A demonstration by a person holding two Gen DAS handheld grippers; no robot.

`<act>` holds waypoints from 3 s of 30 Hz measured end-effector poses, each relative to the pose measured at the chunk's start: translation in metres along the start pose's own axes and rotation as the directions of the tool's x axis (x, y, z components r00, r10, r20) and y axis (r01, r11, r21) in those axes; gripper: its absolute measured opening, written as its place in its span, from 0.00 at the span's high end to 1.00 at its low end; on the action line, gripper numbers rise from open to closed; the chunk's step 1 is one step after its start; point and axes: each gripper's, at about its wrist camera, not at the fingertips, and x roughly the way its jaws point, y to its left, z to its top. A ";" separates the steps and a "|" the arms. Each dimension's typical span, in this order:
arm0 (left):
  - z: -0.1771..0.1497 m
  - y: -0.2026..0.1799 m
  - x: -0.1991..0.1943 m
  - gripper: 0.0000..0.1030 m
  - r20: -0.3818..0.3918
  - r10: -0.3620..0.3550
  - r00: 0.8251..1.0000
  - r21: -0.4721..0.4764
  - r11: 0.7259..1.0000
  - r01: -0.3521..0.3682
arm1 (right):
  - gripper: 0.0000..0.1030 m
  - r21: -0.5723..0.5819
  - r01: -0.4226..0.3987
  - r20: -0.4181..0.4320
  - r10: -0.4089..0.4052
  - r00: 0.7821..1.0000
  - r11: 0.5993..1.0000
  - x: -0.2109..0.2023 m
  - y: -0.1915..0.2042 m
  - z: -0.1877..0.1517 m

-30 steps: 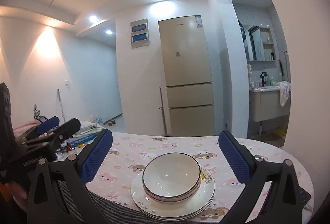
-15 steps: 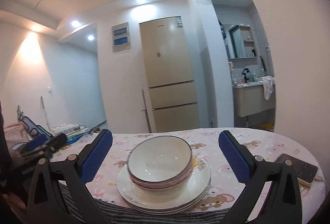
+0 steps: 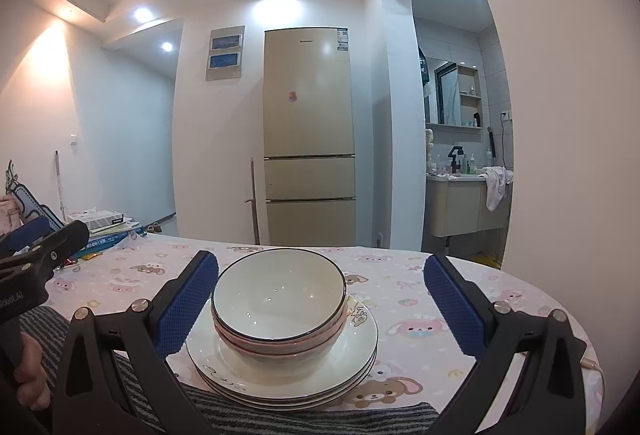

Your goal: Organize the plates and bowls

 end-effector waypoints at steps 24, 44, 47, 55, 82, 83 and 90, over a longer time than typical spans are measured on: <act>-0.005 0.006 0.010 0.00 -0.043 0.009 0.999 -0.020 1.000 -0.010 | 0.00 -0.009 -0.012 0.011 0.012 1.000 1.000 -0.001 0.002 -0.004; -0.006 0.006 0.011 0.00 -0.045 0.014 0.999 -0.018 1.000 -0.015 | 0.00 -0.009 -0.013 0.005 0.013 1.000 1.000 -0.003 0.002 -0.005; -0.007 0.005 0.011 0.00 -0.042 0.014 0.999 -0.008 1.000 -0.014 | 0.00 -0.010 -0.013 0.007 0.013 1.000 1.000 -0.003 0.002 -0.005; -0.007 0.004 0.009 0.00 -0.044 0.017 0.999 -0.014 1.000 -0.018 | 0.00 -0.009 -0.013 0.005 0.014 1.000 1.000 -0.003 0.002 -0.004; -0.005 0.003 0.009 0.00 -0.055 0.032 0.998 -0.020 0.999 -0.034 | 0.00 -0.021 -0.012 -0.024 0.012 1.000 1.000 0.000 0.007 -0.005; -0.005 0.002 0.009 0.00 -0.054 0.033 0.998 -0.019 0.999 -0.034 | 0.00 -0.021 -0.013 -0.025 0.012 1.000 1.000 0.000 0.008 -0.005; -0.005 0.004 0.011 0.00 -0.066 0.036 0.997 -0.022 0.999 -0.038 | 0.00 -0.024 -0.012 -0.030 0.011 0.999 1.000 0.001 0.007 -0.003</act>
